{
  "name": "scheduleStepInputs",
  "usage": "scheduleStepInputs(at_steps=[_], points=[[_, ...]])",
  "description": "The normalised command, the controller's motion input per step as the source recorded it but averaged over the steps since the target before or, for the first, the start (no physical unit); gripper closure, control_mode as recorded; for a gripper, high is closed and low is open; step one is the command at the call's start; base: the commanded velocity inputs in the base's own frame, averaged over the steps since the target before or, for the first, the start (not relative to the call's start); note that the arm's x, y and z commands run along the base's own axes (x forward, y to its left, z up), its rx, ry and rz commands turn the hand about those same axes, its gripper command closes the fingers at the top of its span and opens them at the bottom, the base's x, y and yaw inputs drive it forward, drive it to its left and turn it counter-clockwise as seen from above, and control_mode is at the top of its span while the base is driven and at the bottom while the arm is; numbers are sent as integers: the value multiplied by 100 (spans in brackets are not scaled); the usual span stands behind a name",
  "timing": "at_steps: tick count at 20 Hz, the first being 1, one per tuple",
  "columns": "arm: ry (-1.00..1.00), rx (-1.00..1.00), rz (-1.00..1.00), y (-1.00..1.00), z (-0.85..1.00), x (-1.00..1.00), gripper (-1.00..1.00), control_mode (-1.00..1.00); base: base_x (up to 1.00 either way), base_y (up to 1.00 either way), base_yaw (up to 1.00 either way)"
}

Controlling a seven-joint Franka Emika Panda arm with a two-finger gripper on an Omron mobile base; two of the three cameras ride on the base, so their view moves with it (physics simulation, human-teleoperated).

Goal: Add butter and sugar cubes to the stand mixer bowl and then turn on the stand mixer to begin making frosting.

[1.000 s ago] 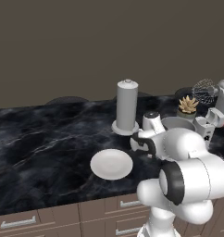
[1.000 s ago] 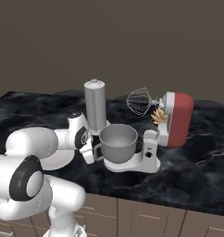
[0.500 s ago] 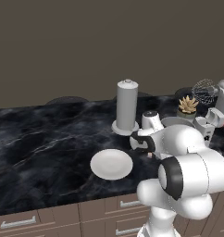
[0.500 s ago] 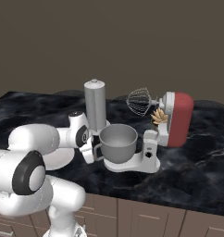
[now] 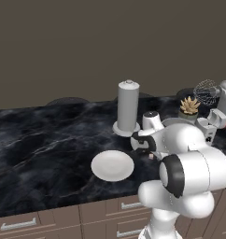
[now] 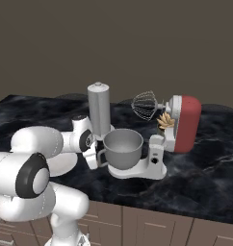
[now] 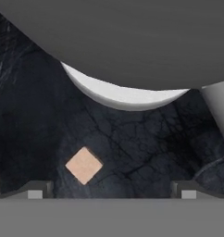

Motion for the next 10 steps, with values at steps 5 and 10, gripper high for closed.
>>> scheduleStepInputs(at_steps=[5,10], points=[[0,0,0,0,-11,0,-100,-100,0,0,0],[3,0,0,0,-11,2,-100,-100,0,0,0]])
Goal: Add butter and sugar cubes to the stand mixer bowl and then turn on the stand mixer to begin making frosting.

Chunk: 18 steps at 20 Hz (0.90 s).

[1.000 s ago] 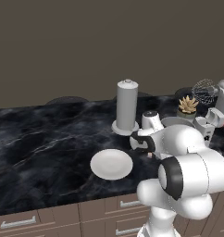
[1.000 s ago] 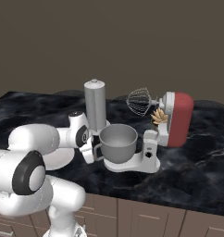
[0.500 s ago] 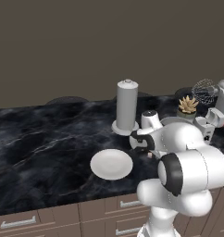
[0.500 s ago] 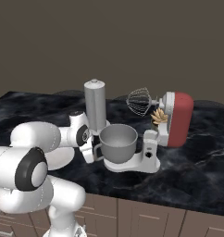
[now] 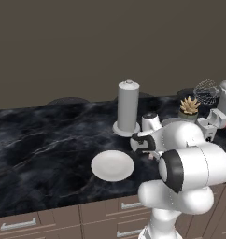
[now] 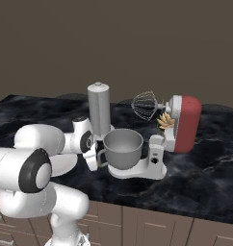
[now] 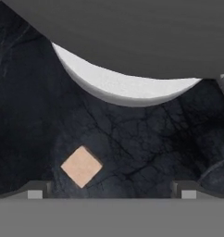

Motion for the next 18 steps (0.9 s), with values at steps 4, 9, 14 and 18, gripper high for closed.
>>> scheduleStepInputs(at_steps=[4,9,14,18], points=[[3,0,0,2,-6,6,-100,-100,0,0,0],[0,0,0,0,0,2,-100,-100,0,0,0],[0,1,0,0,-1,1,-100,-100,0,0,0],[-2,1,0,0,-7,1,-100,-100,0,0,0]])
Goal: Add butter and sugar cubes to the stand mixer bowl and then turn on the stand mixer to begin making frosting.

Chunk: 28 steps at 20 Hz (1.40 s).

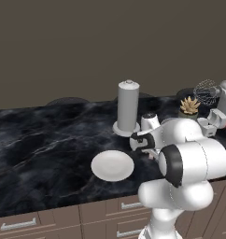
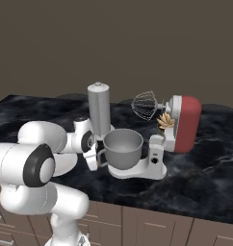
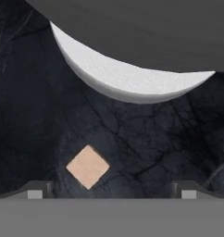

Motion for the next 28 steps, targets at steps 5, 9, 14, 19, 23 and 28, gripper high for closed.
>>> scheduleStepInputs(at_steps=[5,9,14,19,23,28], points=[[-9,0,-1,0,-10,1,-100,-100,0,0,0],[-5,1,-5,0,-1,0,-100,-100,0,0,0],[-1,0,-5,0,-1,4,-100,-100,0,0,0],[1,0,-3,-1,0,18,-100,-100,0,0,0],[0,0,0,-8,0,25,-100,-100,0,0,0],[1,0,0,-13,-5,14,-100,-100,0,0,0]])
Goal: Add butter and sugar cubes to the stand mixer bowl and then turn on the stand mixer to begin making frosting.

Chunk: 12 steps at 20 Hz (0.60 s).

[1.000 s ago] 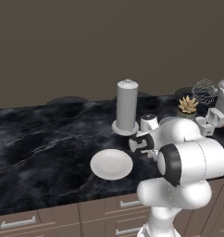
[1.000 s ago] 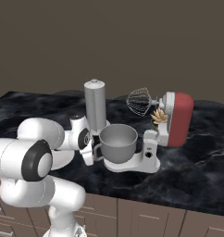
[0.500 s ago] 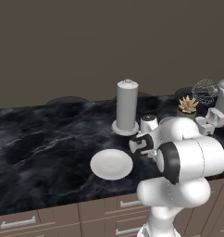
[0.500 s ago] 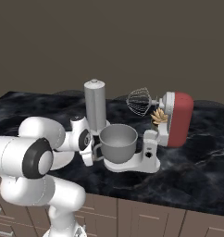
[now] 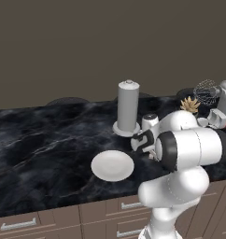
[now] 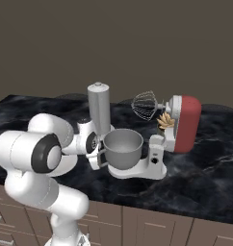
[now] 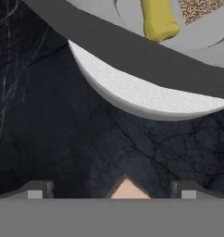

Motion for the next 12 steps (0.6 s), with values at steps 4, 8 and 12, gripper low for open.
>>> scheduleStepInputs(at_steps=[4,8,12], points=[[0,0,0,-14,-12,0,-100,-100,0,0,0],[0,0,0,-2,-14,-5,-100,-100,0,0,0],[0,2,0,0,-10,-2,-100,-100,0,0,0]])
